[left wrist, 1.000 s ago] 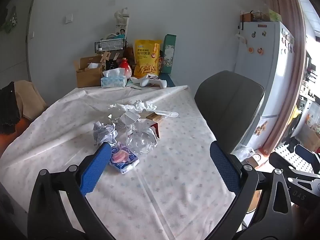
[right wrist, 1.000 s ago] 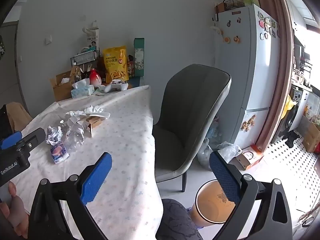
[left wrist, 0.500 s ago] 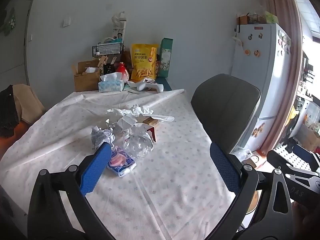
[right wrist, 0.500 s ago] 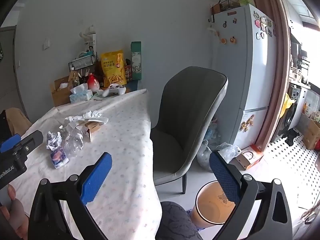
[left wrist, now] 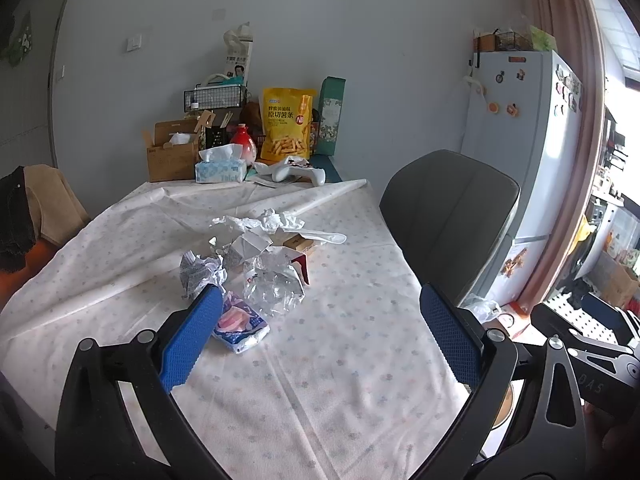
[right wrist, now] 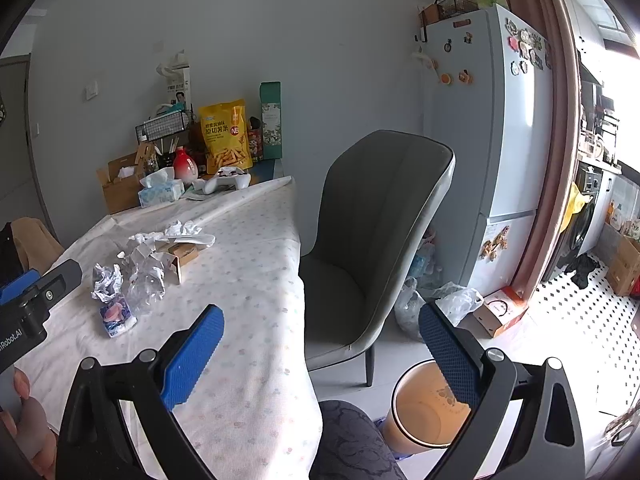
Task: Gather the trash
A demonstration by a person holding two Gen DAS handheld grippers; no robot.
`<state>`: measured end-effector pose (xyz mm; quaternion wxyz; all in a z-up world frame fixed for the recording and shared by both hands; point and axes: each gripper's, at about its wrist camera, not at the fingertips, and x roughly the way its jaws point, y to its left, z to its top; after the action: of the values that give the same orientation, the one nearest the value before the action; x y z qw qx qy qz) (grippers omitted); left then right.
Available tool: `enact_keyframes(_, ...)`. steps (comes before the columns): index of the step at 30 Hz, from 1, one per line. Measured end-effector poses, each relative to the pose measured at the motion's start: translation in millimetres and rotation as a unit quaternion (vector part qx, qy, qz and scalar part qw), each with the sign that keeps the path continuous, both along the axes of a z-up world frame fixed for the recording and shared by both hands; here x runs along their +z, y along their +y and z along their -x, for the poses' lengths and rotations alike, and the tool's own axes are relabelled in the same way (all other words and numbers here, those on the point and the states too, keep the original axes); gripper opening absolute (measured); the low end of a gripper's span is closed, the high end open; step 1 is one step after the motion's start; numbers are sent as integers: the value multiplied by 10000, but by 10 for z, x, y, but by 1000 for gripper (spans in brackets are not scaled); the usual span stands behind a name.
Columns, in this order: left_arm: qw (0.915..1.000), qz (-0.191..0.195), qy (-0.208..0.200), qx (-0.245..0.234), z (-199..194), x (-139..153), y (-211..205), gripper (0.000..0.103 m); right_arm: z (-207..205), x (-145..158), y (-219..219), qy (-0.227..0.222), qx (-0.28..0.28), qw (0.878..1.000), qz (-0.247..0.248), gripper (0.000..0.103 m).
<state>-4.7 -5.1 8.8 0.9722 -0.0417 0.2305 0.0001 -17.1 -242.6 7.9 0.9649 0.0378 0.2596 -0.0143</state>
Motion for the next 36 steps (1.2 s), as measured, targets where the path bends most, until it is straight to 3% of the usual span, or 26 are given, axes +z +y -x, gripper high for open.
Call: enact_keyframes(36,10000,6,-33,-11,70,-18,9,98,45,0,-10,-156,4,9998,-94,96)
